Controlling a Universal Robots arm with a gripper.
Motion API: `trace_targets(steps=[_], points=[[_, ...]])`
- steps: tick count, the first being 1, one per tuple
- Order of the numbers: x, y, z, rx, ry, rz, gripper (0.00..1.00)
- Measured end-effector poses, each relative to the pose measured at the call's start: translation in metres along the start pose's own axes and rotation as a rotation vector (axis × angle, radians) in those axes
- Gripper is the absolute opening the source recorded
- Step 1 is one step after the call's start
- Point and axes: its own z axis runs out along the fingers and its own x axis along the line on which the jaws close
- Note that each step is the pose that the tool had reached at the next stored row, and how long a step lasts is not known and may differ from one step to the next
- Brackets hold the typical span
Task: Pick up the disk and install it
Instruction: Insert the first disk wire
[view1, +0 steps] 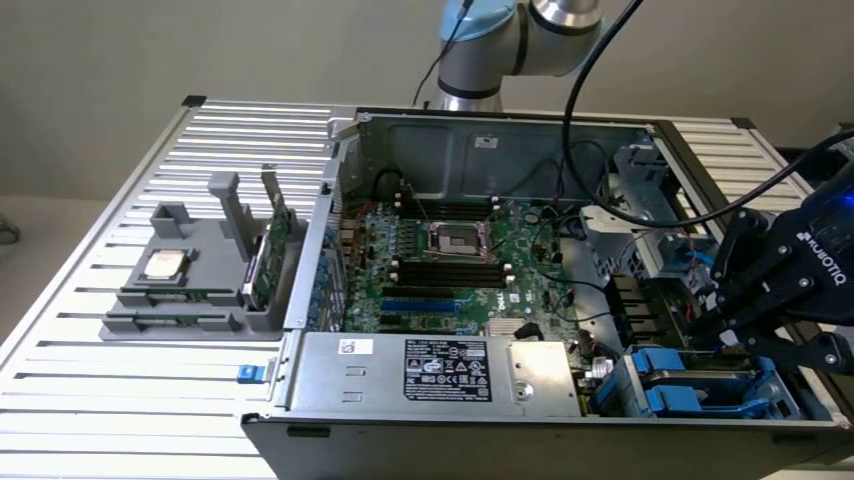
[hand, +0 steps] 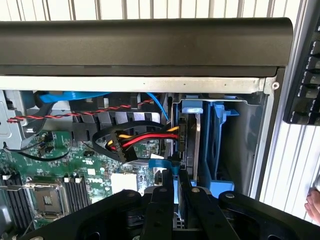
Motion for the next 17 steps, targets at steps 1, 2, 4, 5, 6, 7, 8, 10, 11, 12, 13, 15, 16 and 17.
trace_targets(steps=[1,2,4,5,6,7,8,10,11,12,13,15,16,17], points=[[0.0000,0.0000,0.0001,0.0000,0.0002,0.000,0.16],[-0.0001,0.0000,0.0001,0.0000,0.0002,0.000,0.16],[-0.0005,0.0001,0.0001,0.0000,0.0002,0.000,0.16],[-0.0008,0.0001,0.0000,0.0000,0.0002,0.000,0.16],[-0.0010,0.0001,0.0001,0.0000,0.0002,0.000,0.16],[-0.0013,0.0001,0.0001,0.0000,0.0002,0.000,0.16],[-0.0016,0.0002,0.0001,0.0000,0.0003,0.000,0.16],[-0.0022,0.0004,0.0003,0.0000,0.0005,0.000,0.16],[-0.0025,0.0007,0.0004,0.0000,0.0012,0.000,0.16],[-0.0028,0.0010,0.0007,0.0001,0.0022,0.000,0.16],[-0.0032,0.0012,0.0008,0.0001,0.0034,-0.001,0.16],[-0.0042,0.0017,0.0014,0.0001,0.0063,-0.001,0.16],[-0.0047,0.0019,0.0018,0.0002,0.0077,-0.002,0.16],[-0.0051,0.0021,0.0024,0.0002,0.0094,-0.002,0.16]])
